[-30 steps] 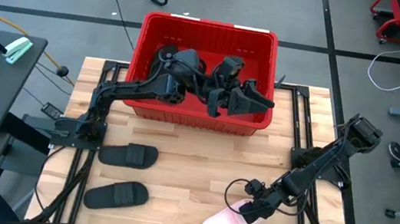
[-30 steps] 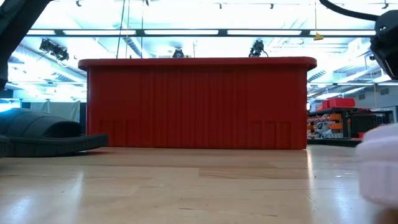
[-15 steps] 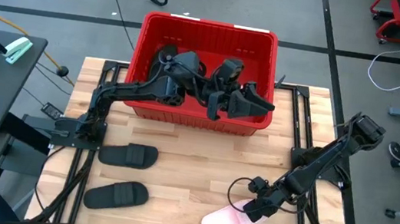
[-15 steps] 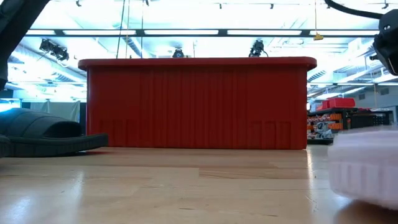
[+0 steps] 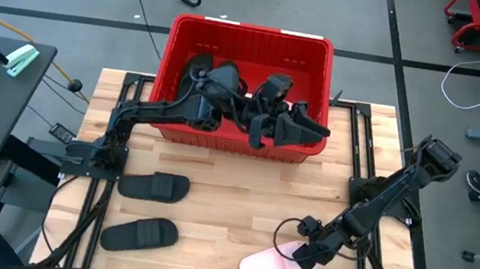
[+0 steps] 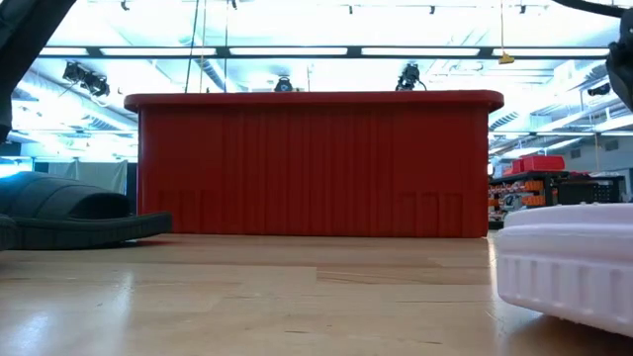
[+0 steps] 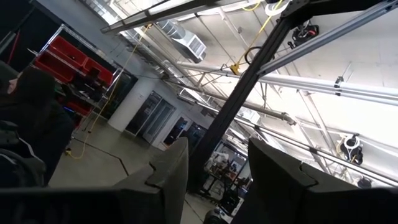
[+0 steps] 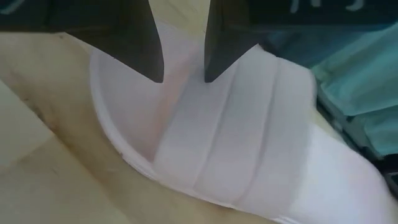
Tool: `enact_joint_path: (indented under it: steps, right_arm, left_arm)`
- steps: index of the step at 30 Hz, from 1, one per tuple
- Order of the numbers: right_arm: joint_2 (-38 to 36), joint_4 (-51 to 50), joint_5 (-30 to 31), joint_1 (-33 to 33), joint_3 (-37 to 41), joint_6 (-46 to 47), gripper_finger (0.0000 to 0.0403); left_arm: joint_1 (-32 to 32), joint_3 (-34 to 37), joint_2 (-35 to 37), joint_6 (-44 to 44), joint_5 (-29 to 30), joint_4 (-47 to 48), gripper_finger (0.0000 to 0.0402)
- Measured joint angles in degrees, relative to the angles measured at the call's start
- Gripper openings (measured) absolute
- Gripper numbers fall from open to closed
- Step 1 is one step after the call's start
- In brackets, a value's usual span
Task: Pick and place slides into bin
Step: Put the pink slide into the red bin
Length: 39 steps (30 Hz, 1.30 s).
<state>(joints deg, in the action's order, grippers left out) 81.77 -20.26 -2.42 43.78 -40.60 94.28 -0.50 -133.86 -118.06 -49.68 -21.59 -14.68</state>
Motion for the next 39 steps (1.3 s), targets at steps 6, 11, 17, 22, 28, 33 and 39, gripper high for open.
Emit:
enact_joint_path:
  steps: [6, 11, 17, 22, 28, 33, 39]
  right_arm:
    - [0.0, 7.6, 0.9, 0.0, 0.0, -2.0, 0.0123]
    - [0.1, 9.2, 2.1, 0.2, 0.1, -2.6, 0.0123]
    - [0.1, 13.8, 1.9, 1.1, 3.1, 1.6, 0.0123]
    - [0.1, 18.1, 2.8, 3.0, 5.5, 5.3, 0.0123]
    - [0.1, 24.2, 6.2, 3.6, 8.1, 6.2, 0.0123]
    - [0.1, 25.4, 8.0, 3.6, 8.3, 6.7, 0.0123]
    - [0.1, 25.6, 7.9, 3.6, 8.3, 6.8, 0.0123]
  left_arm:
    - [0.7, 0.0, 0.0, 0.0, 1.1, 0.0, 0.0172]
    - [1.6, 0.0, 0.0, 0.2, 1.5, 0.0, 0.0172]
    - [3.0, 0.0, 0.0, 1.2, 1.9, 0.0, 0.0172]
    - [3.8, 0.0, 0.0, 1.3, 2.0, 0.0, 0.0172]
    - [3.9, 0.0, 0.0, 1.5, 2.0, 0.0, 0.0172]
    - [4.0, 0.0, 0.0, 1.5, 2.0, 0.0, 0.0172]
    - [4.0, 0.0, 0.0, 1.3, 2.0, 0.0, 0.0172]
